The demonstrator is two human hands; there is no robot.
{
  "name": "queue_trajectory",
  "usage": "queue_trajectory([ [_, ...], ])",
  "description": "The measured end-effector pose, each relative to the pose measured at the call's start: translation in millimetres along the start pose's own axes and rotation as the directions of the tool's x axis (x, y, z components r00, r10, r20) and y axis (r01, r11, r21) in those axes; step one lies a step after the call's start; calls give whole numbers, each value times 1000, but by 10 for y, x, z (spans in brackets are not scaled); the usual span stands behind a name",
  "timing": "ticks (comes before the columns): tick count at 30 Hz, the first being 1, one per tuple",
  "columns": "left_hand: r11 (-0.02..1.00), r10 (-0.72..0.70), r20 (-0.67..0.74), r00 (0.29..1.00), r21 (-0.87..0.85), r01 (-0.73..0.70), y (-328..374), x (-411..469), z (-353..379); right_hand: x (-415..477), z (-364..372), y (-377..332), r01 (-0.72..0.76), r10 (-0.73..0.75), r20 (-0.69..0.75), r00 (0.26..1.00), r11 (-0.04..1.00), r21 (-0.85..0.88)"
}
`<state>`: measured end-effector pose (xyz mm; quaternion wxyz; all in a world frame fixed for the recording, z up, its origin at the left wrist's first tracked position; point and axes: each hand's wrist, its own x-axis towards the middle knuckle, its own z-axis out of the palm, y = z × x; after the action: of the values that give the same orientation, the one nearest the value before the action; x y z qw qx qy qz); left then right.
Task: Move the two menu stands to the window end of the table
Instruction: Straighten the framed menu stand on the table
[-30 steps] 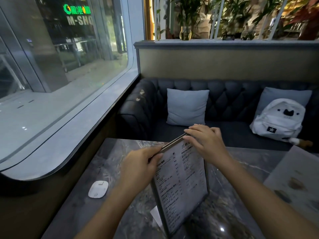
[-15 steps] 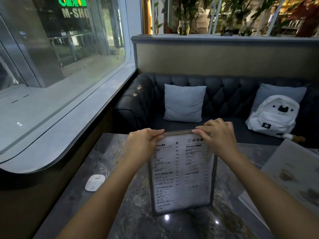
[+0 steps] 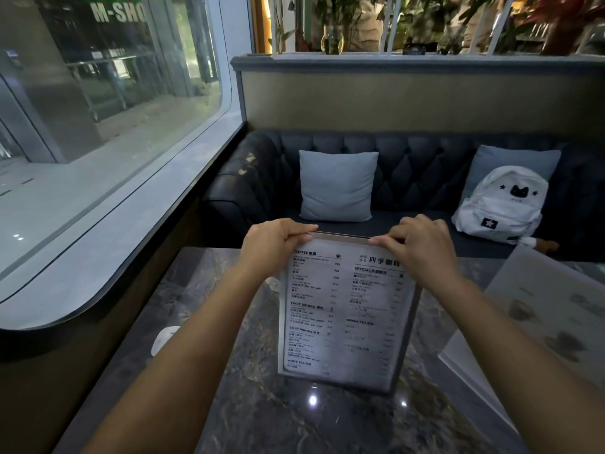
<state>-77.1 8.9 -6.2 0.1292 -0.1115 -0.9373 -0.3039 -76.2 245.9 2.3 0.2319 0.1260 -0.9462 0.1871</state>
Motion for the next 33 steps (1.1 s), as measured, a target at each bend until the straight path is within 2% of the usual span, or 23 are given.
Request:
queue_trajectory([
  [18, 999, -41, -33, 999, -31, 40, 1, -98, -18, -21, -3, -84, -16, 17, -4, 1000, 1000, 26],
  [26, 999, -41, -35, 999, 29, 42, 43, -123, -22, -8, 7, -57, 0, 0, -1, 1000, 999, -39],
  [30, 986, 36, -29, 999, 166, -31, 103, -111, -64, -49, -38, -38, -1, 2, 14, 1000, 996, -92],
  [33, 979, 112, -78, 991, 181, -96, 251, -81, -67, -151, -144, 32, 1, -5, -32, 999, 990, -141],
])
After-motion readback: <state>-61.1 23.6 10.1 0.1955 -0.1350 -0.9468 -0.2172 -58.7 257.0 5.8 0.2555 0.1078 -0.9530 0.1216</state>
